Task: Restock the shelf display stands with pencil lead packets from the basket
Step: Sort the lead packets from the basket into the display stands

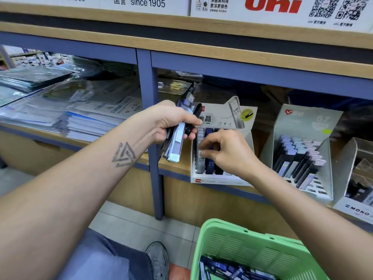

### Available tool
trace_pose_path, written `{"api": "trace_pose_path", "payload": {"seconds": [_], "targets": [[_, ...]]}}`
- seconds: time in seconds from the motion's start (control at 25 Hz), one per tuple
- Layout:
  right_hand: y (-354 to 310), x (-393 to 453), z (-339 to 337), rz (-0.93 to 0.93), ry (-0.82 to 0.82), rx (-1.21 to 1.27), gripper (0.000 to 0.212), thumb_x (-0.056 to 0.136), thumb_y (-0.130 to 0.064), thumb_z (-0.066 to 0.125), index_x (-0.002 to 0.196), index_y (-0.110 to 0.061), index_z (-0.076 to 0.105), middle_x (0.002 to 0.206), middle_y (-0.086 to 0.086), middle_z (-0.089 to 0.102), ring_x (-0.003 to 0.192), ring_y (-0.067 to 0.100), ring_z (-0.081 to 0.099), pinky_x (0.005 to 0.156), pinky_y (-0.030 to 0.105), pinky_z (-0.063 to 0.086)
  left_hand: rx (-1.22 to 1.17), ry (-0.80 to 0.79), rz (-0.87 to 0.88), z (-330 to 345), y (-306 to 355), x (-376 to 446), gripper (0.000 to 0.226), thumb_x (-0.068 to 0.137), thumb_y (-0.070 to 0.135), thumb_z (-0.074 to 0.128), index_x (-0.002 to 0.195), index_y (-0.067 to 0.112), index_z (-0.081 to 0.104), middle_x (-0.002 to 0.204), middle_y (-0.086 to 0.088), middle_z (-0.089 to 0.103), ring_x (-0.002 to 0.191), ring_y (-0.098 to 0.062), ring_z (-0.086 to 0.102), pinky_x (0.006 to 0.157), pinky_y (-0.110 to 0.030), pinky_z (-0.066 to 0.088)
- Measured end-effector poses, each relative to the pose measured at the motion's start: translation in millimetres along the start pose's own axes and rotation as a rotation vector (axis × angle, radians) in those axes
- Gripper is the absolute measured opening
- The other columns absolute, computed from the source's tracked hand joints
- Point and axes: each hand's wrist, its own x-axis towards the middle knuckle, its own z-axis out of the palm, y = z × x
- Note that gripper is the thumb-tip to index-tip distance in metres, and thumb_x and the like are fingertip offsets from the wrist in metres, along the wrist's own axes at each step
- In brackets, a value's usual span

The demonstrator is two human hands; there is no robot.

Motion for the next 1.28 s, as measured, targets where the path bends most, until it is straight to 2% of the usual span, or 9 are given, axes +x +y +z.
{"api": "trace_pose_path", "payload": {"seconds": [0.24, 0.4, 0.6, 0.8, 0.92, 1.0, 1.08, 1.16, 1.28], "targets": [[4.5, 4.8, 7.0, 0.025, 0.08, 0.029, 0.011, 0.084, -0.02, 0.081, 0.092, -0.026, 0.078, 0.086, -0.01, 0.073, 0.082, 0.01, 0.066, 0.079, 0.041, 0.057, -0.002, 0.001, 0.003, 0.6, -0.3, -0.9, 0.009, 0.09, 0.008, 0.071, 0.085, 0.005, 0.065, 0.063, -0.007, 0.066, 0.05, -0.014, 0.063, 0.041, -0.018, 0.047], [5.5, 4.6, 7.7, 0.028, 0.064, 0.08, 0.009, 0.081, -0.02, 0.083, 0.086, -0.025, 0.077, 0.079, -0.011, 0.071, 0.076, 0.009, 0.064, 0.077, 0.042, 0.057, -0.004, -0.01, 0.005, 1.5, 1.0, -1.2, 0.009, 0.091, 0.008, 0.069, 0.086, 0.005, 0.063, 0.061, -0.006, 0.065, 0.049, -0.013, 0.062, 0.042, -0.017, 0.047], [12.6, 4.6, 5.0, 0.032, 0.073, -0.028, 0.011, 0.081, -0.018, 0.082, 0.084, -0.026, 0.076, 0.079, -0.01, 0.069, 0.082, 0.017, 0.064, 0.076, 0.041, 0.056, -0.004, -0.013, 0.002, 1.6, 1.3, 0.3, 0.009, 0.092, 0.009, 0.07, 0.086, 0.006, 0.063, 0.061, -0.006, 0.065, 0.049, -0.012, 0.062, 0.042, -0.017, 0.047], [15.6, -1.0, 14.4, -0.166, 0.058, -0.218, 0.007, 0.085, -0.018, 0.077, 0.09, -0.021, 0.08, 0.088, -0.005, 0.066, 0.091, 0.023, 0.055, 0.077, 0.043, 0.049, -0.006, -0.014, 0.003, 2.2, -0.3, 3.5, 0.009, 0.09, 0.009, 0.071, 0.089, 0.005, 0.064, 0.064, -0.007, 0.066, 0.05, -0.014, 0.063, 0.042, -0.018, 0.048], [15.7, -1.5, 12.6, -0.203, 0.043, -0.266, 0.012, 0.089, -0.015, 0.072, 0.097, -0.018, 0.08, 0.091, -0.005, 0.061, 0.094, 0.023, 0.053, 0.08, 0.043, 0.049, -0.011, -0.059, -0.023, 2.4, -3.5, 6.0, 0.009, 0.091, 0.011, 0.07, 0.089, 0.006, 0.064, 0.068, -0.007, 0.066, 0.052, -0.013, 0.063, 0.041, -0.017, 0.047], [14.0, 0.0, 5.0, -0.098, 0.066, -0.12, 0.017, 0.091, -0.013, 0.07, 0.104, -0.017, 0.079, 0.096, -0.007, 0.062, 0.096, 0.017, 0.055, 0.085, 0.033, 0.047, -0.033, -0.103, -0.037, 4.9, -6.1, 8.4, 0.009, 0.09, 0.012, 0.071, 0.091, 0.005, 0.065, 0.072, -0.009, 0.066, 0.053, -0.014, 0.064, 0.04, -0.018, 0.047], [13.2, 3.7, -13.4, 0.136, 0.158, 0.298, 0.016, 0.093, -0.012, 0.068, 0.107, -0.015, 0.076, 0.095, -0.002, 0.069, 0.085, 0.012, 0.059, 0.075, 0.023, 0.046, -0.044, -0.142, -0.055, 9.7, -8.4, 9.9, 0.009, 0.09, 0.012, 0.071, 0.093, 0.006, 0.066, 0.074, -0.01, 0.068, 0.054, -0.015, 0.065, 0.041, -0.018, 0.047], [15.1, 7.2, -29.0, 0.314, 0.174, 0.755, 0.016, 0.094, -0.016, 0.068, 0.11, -0.011, 0.071, 0.088, 0.005, 0.072, 0.07, 0.013, 0.059, 0.062, 0.024, 0.043, -0.038, -0.206, -0.062, 17.1, -9.0, 10.7, 0.008, 0.09, 0.012, 0.071, 0.095, 0.008, 0.067, 0.076, -0.009, 0.068, 0.058, -0.015, 0.066, 0.041, -0.017, 0.047], [20.7, 8.9, -39.2, 0.387, 0.138, 0.981, 0.024, 0.092, -0.015, 0.072, 0.113, -0.004, 0.067, 0.08, 0.006, 0.07, 0.063, 0.015, 0.059, 0.055, 0.024, 0.044, -0.016, -0.299, -0.05, 31.2, -6.7, 14.2, 0.006, 0.089, 0.013, 0.07, 0.094, 0.01, 0.069, 0.077, -0.008, 0.068, 0.06, -0.016, 0.066, 0.042, -0.017, 0.046]]}}
